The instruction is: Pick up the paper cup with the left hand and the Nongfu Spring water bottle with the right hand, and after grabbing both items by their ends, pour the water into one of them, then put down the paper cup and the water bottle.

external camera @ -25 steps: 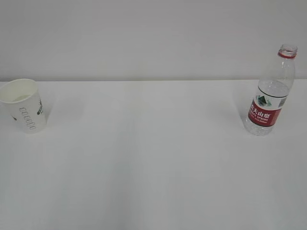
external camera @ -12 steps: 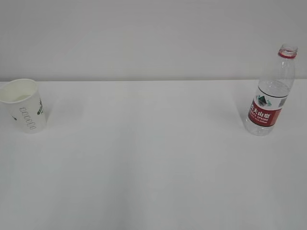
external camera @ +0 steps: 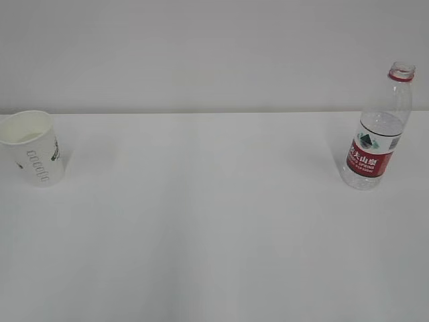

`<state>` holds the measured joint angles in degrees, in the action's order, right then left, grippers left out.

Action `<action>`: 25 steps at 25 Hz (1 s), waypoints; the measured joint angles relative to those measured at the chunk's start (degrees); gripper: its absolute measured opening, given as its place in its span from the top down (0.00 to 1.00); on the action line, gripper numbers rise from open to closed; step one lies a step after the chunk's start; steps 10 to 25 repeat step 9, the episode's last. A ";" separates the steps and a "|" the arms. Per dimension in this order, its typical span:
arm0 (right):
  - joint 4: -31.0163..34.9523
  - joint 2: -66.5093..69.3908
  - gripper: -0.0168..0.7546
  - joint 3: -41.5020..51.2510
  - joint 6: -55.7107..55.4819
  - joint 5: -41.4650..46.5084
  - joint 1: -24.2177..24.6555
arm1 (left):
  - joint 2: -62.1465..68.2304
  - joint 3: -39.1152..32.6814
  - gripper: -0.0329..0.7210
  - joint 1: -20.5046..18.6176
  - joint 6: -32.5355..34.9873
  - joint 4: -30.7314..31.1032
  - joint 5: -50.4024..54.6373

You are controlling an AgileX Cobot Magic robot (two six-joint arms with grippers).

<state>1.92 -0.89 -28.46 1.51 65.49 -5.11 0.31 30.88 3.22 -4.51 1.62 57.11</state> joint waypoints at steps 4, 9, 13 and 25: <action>0.00 0.00 0.22 0.00 0.00 0.00 0.00 | 0.00 0.00 0.30 0.00 0.00 0.00 -0.04; 0.09 0.00 0.22 0.00 0.00 0.00 0.00 | 0.00 0.00 0.30 0.00 0.00 0.00 -0.35; 0.09 0.00 0.22 0.00 0.00 0.00 0.00 | 0.00 0.00 0.30 0.00 0.00 0.00 -0.35; 0.09 0.00 0.22 0.00 0.00 0.00 0.00 | 0.00 0.00 0.30 0.00 0.00 0.00 -0.35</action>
